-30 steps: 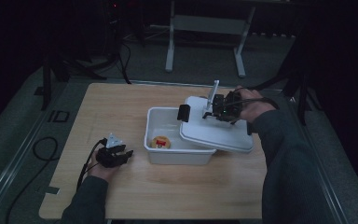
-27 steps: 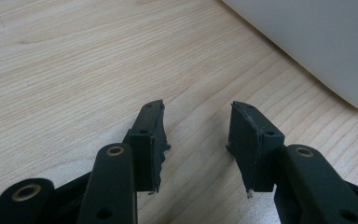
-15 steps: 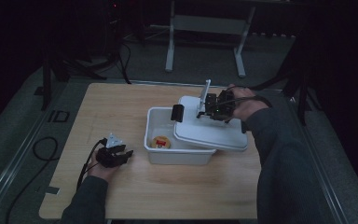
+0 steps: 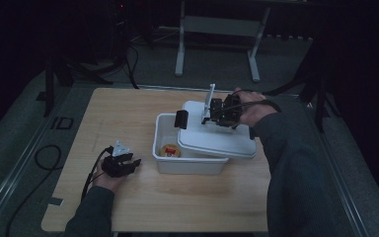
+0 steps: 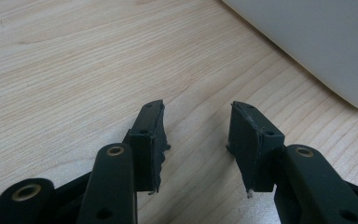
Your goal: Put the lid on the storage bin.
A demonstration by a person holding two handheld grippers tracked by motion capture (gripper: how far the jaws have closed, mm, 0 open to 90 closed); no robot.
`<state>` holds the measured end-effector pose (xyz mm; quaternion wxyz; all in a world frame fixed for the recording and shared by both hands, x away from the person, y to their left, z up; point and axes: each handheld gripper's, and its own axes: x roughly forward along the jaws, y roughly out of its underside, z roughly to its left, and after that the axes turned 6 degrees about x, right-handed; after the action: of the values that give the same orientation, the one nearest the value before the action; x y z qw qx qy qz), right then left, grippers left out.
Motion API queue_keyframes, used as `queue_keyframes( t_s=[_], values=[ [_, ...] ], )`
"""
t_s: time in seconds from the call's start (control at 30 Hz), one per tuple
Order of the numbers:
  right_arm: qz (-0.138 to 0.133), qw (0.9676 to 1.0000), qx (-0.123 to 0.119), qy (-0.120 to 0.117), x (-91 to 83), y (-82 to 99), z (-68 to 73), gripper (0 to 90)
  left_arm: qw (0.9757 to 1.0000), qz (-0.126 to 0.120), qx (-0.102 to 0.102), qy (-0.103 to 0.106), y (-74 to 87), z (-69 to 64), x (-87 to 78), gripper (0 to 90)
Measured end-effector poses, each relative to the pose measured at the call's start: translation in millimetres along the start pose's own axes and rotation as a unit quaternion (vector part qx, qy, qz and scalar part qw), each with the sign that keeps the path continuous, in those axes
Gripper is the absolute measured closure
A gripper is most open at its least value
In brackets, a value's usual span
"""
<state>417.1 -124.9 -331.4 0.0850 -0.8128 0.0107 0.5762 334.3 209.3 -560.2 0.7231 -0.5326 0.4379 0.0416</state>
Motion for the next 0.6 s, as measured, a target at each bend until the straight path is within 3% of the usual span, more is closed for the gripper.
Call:
queue_keyframes(
  t_s=[0.6],
  values=[
    [-0.001, 0.9999, -0.014, -0.001, 1.9, -19.7, 3.8, 84.6, 1.0000, -0.001, -0.001, 0.001, -0.1, 0.0, 0.1, 55.7]
  ],
)
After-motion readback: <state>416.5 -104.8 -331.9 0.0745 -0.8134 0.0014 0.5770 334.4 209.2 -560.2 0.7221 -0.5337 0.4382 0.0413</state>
